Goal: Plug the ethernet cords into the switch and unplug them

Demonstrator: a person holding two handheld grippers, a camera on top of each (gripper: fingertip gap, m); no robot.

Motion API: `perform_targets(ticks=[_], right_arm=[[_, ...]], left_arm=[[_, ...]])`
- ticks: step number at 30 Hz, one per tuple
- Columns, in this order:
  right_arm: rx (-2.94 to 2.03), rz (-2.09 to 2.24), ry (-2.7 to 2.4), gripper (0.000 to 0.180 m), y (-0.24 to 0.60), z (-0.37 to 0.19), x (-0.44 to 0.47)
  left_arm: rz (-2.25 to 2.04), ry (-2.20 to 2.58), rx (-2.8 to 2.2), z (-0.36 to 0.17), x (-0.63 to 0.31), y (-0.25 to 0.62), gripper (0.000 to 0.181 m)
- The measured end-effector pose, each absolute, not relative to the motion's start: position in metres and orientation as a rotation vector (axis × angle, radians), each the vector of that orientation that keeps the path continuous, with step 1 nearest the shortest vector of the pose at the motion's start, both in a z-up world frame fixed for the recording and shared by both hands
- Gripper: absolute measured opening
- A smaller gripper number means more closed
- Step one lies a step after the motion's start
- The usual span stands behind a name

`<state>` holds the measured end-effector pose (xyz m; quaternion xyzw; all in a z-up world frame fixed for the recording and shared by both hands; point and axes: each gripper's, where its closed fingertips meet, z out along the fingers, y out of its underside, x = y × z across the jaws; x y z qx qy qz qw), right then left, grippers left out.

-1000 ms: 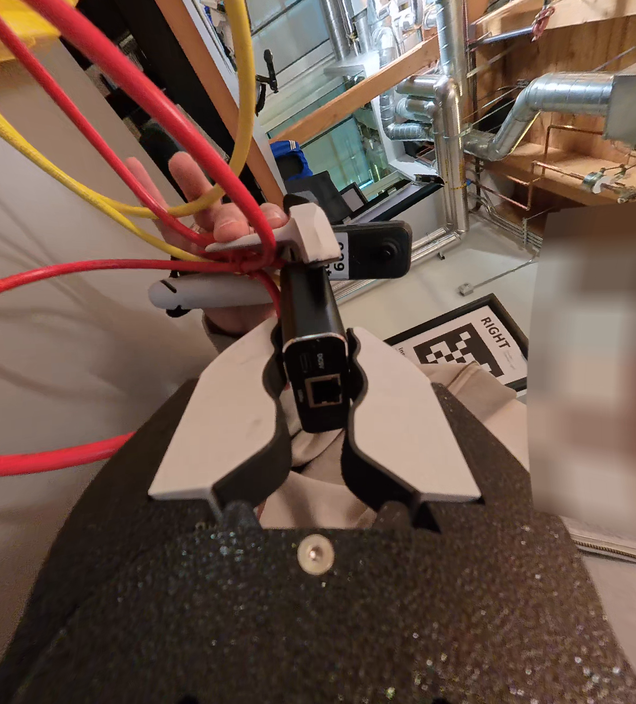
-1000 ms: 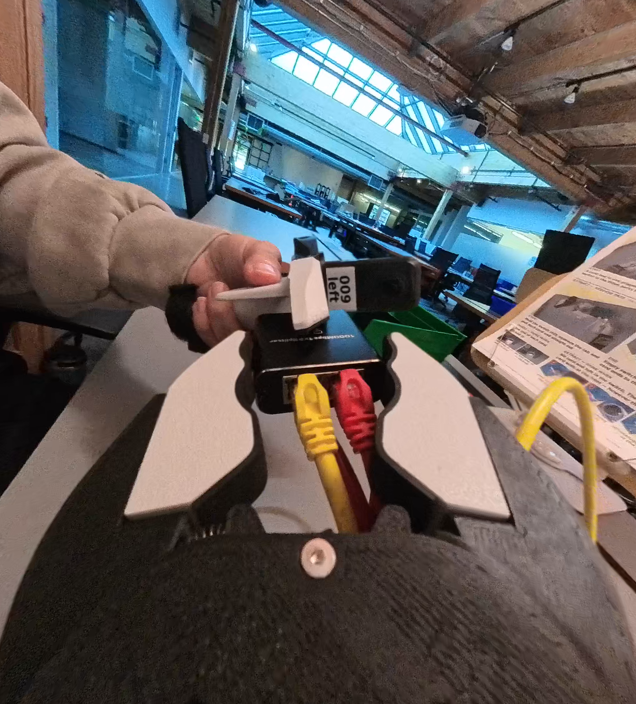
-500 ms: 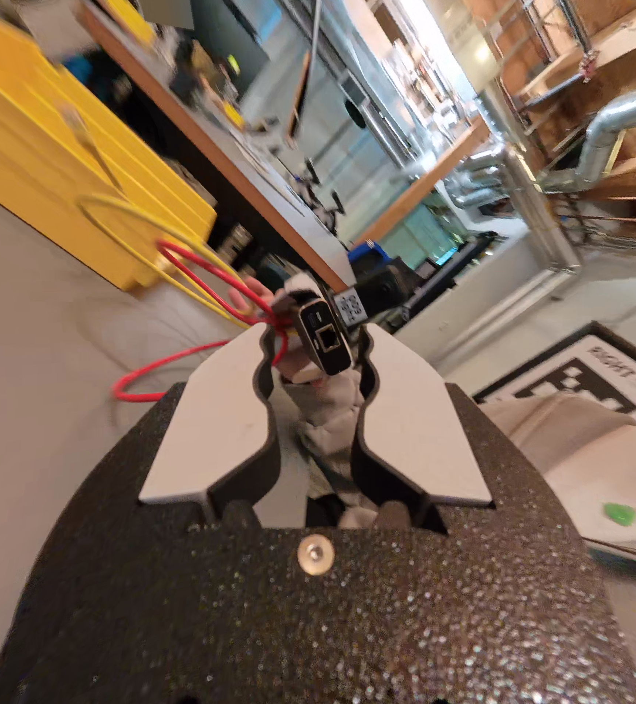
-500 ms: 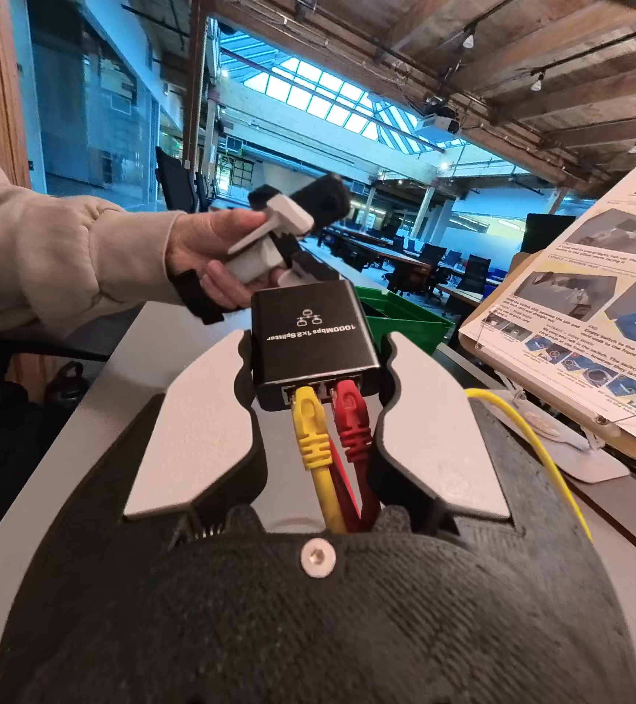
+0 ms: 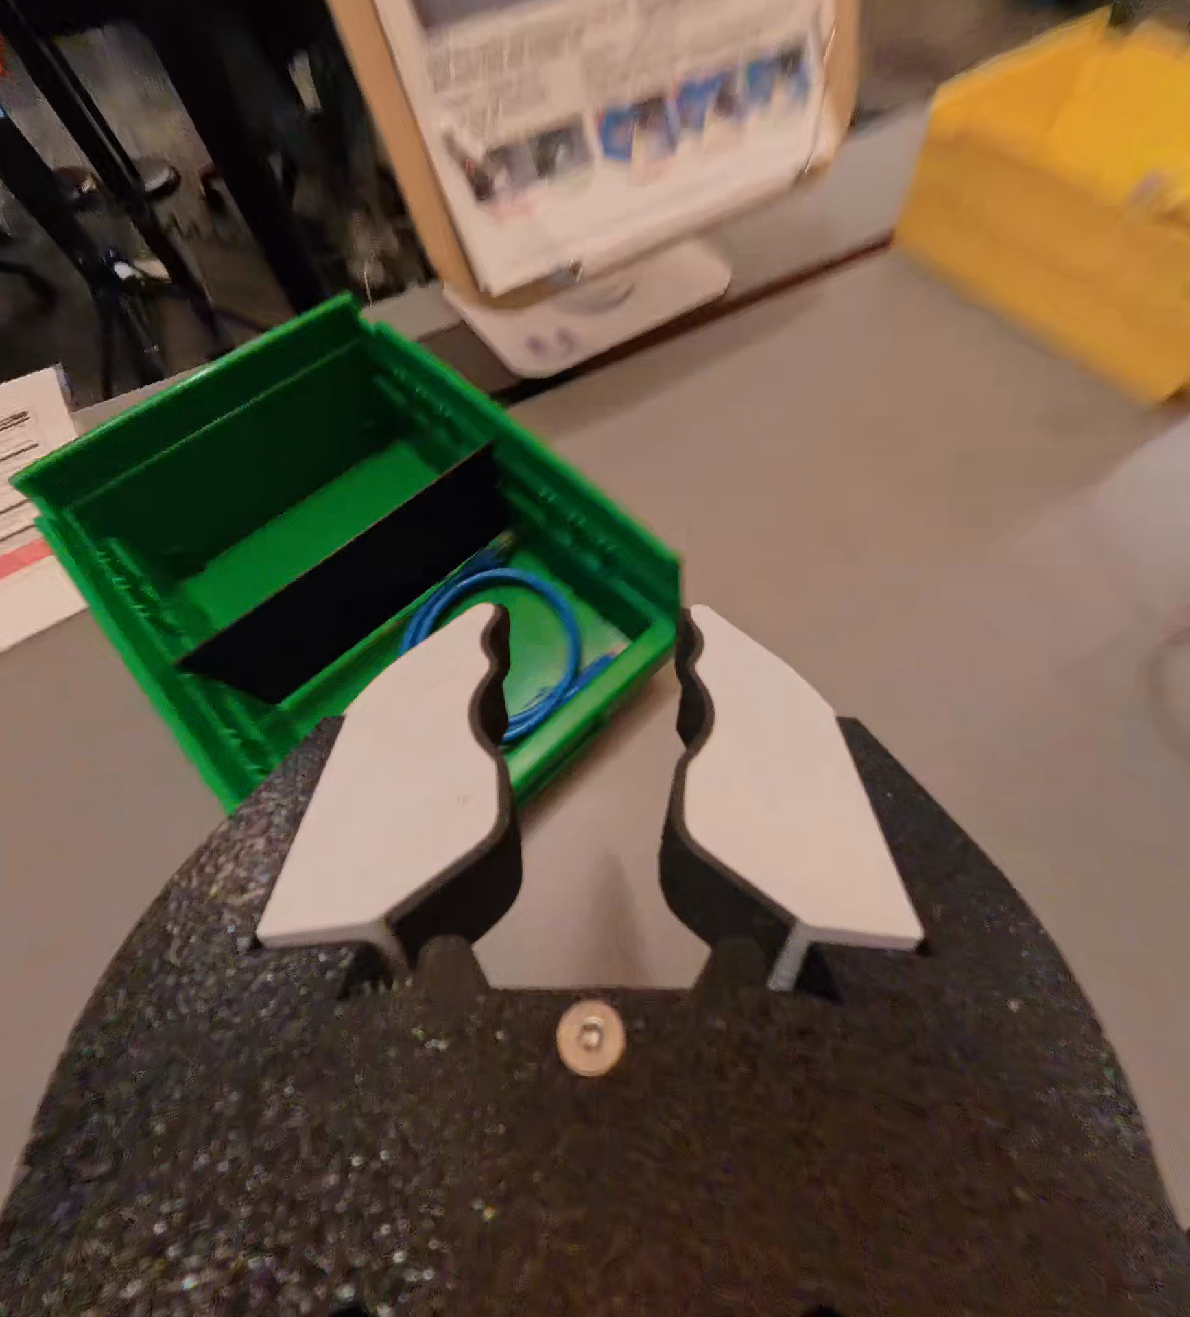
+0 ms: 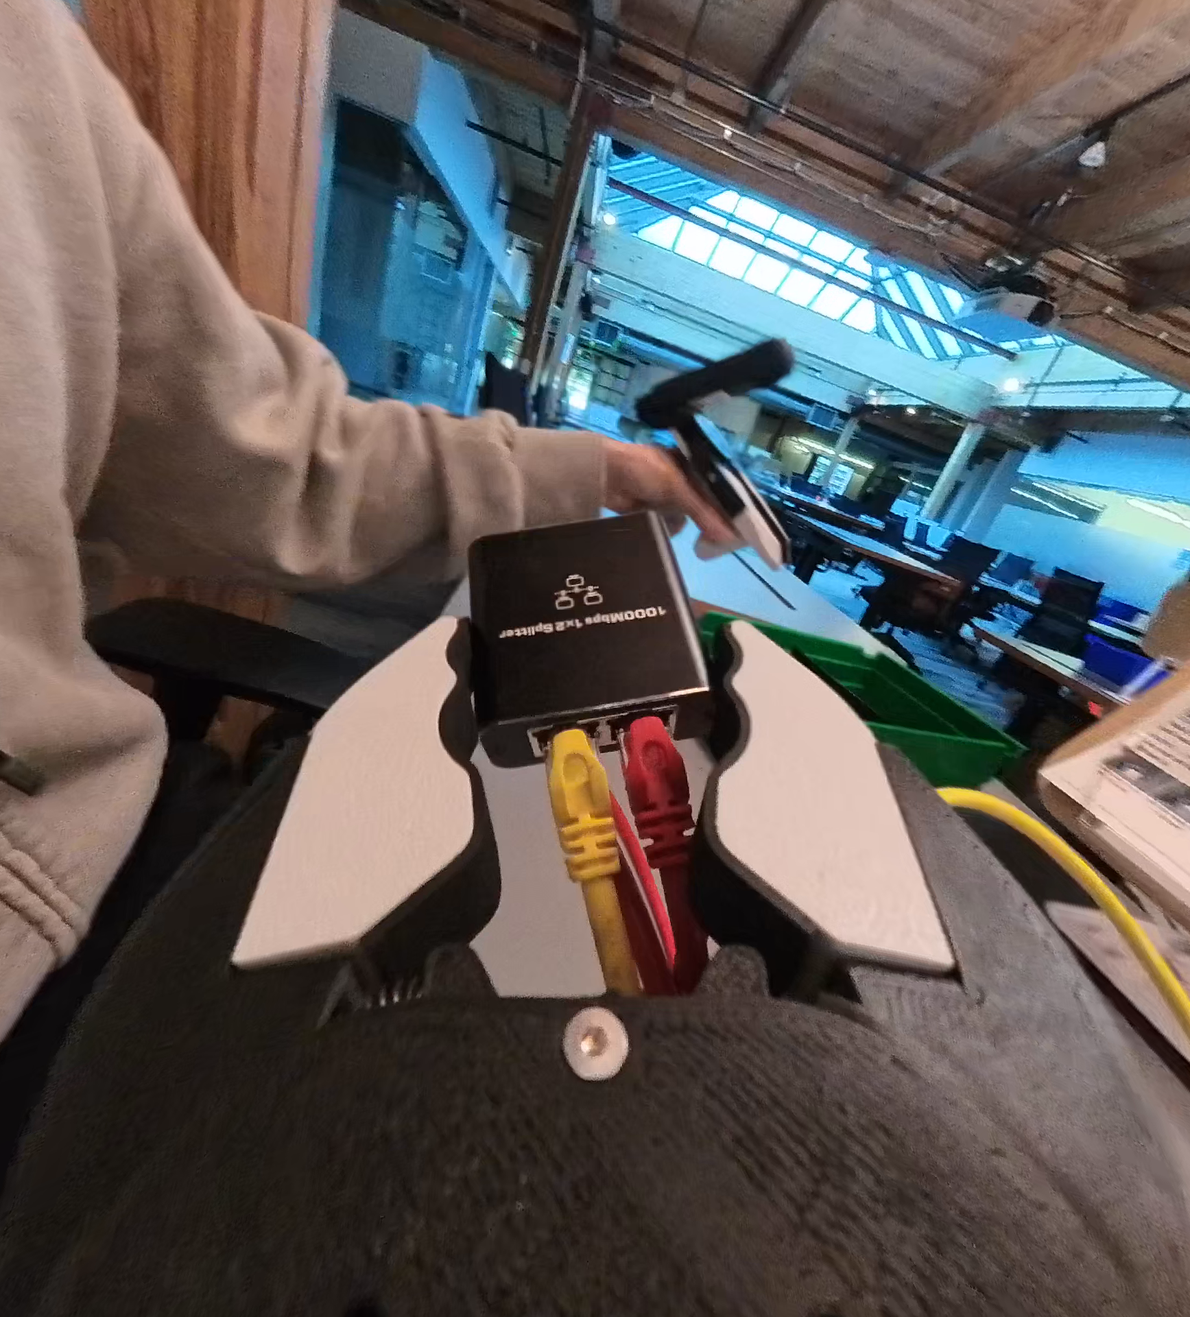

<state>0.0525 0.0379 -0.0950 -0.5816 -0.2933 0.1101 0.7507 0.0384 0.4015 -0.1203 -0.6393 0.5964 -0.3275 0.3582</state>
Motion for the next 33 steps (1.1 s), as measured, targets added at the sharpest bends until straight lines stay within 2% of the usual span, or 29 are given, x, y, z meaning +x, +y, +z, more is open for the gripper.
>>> perform_targets(ticks=[5,10,13,17,22,26,31,32,33], right_arm=[[-1.24,0.34,-0.736,0.065,0.05,-0.093,0.012],[-1.28,0.385,-0.68,0.065,0.064,-0.111,0.027],[-1.315,0.388,-0.676,0.065,0.07,-0.121,0.035],[-1.341,0.361,-0.641,0.065,0.071,-0.125,0.051],[-1.36,0.31,-0.588,0.065,0.065,-0.129,0.077],[-1.342,0.312,-0.564,0.065,0.057,-0.124,0.086],[-1.355,0.294,-0.569,0.065,0.054,-0.125,0.088],[-1.366,0.287,-0.574,0.065,0.053,-0.125,0.088],[-1.376,0.279,-0.581,0.065,0.051,-0.125,0.088]], left_arm=[[-0.62,1.982,-1.597,-0.182,0.054,0.43,0.047],[-0.456,1.983,-1.867,-0.228,0.088,0.463,0.048],[-0.392,2.085,-1.822,-0.25,0.109,0.48,0.048],[-0.1,2.2,-1.966,-0.291,0.093,0.511,0.049],[-0.201,2.157,-2.127,-0.281,0.079,0.503,0.044],[-0.215,1.905,-2.55,-0.283,0.061,0.498,0.043],[-0.018,1.778,-2.702,-0.302,0.051,0.501,0.048],[-0.015,1.788,-2.711,-0.306,0.052,0.498,0.046],[0.005,1.787,-2.676,-0.307,0.055,0.501,0.03]])
